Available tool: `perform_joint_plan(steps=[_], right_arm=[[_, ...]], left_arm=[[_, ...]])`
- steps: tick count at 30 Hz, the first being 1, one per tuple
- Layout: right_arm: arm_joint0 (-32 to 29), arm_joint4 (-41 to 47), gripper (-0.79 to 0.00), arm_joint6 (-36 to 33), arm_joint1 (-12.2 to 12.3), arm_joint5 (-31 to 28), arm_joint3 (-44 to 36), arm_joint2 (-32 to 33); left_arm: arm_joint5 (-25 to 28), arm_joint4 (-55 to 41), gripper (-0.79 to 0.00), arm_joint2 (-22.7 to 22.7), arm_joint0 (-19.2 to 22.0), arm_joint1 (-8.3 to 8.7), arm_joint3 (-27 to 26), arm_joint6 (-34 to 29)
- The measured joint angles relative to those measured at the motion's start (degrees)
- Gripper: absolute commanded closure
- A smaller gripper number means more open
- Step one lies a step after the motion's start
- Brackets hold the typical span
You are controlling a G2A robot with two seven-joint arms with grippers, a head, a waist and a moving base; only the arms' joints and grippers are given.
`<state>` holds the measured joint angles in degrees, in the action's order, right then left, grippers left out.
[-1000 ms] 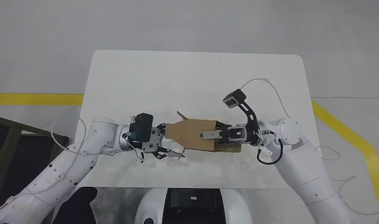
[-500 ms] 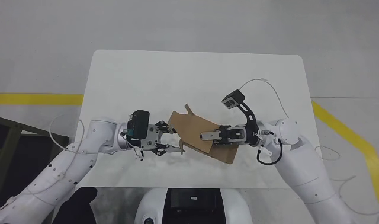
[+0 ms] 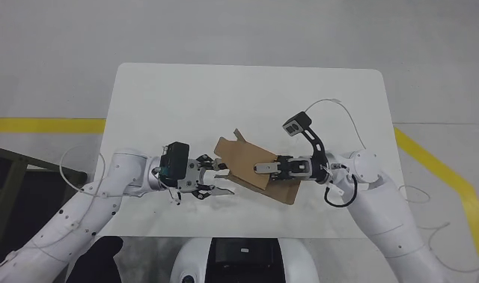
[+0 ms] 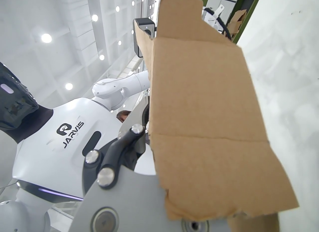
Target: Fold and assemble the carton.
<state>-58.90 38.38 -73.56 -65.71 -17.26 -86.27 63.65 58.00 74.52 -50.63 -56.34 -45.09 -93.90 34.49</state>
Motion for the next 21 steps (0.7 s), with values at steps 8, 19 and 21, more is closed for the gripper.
perform_joint_plan(steps=[8, 19, 21], right_arm=[[-0.2, 0.0, 0.0, 0.4, 0.0, 0.1, -0.2, 0.3], [-0.2, -1.2, 0.0, 0.3, 0.0, 0.6, -0.4, -0.1], [-0.1, -1.3, 0.0, 0.2, 0.0, 0.6, -0.4, -0.2]], left_arm=[[-0.5, -0.3, -0.437, -1.7, -1.7, 0.26, -0.1, -0.6], [-2.4, -3.5, -0.391, -5.5, -4.1, 0.26, 0.0, -1.8], [-2.5, -4.3, -0.382, -6.2, -4.3, 0.23, 0.2, -2.5]])
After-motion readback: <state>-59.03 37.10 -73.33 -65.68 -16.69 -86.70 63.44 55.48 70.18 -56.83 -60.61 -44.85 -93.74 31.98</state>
